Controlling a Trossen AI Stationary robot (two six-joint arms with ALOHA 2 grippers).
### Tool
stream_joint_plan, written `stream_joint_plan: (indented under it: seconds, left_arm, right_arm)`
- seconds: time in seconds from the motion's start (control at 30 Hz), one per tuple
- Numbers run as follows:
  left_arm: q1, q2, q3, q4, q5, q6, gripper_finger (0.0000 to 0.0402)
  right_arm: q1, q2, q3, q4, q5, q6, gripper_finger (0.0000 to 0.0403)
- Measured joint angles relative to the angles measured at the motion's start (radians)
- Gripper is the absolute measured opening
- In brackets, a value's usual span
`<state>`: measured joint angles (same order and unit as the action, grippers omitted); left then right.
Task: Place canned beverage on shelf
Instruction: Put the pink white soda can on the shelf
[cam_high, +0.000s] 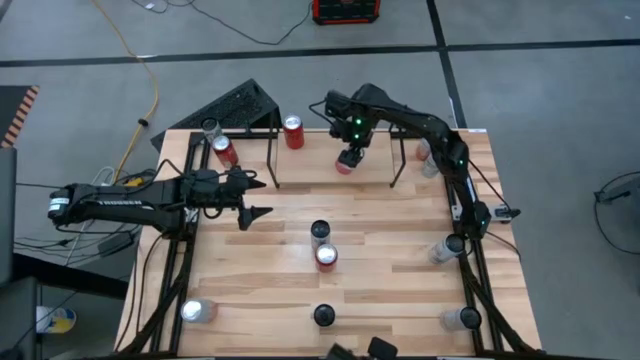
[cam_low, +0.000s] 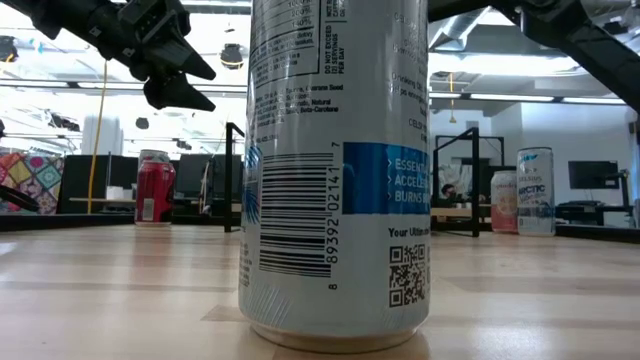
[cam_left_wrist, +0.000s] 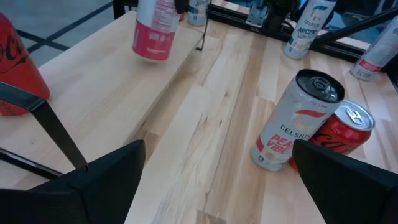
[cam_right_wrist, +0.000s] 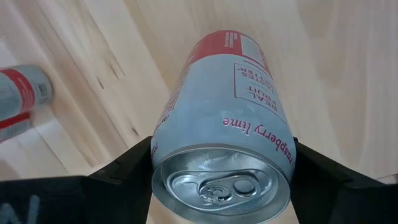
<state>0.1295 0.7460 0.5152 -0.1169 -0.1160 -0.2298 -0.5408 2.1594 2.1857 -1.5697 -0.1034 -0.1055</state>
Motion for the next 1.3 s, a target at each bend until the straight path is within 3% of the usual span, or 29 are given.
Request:
stream_joint_plan:
  seconds: [0.77,1.1,1.3]
  left_arm:
    - [-0.003,0.000,0.000,-0.005,0.006,-0.020,0.0393]
    - [-0.003,0.000,0.000,-0.005,0.026,-0.023,0.0393]
    - [-0.003,0.000,0.000,-0.005,0.027,-0.023,0.0393]
  right_arm:
    - [-0.002,-0.025,-0.010,-0.001,0.026,0.003,0.0286]
    - [-0.003,-0.025,-0.009,-0.001,0.026,0.000,0.0328]
    - [-0.003,-0.025,-0.008,-0.001,0.026,0.000,0.0332]
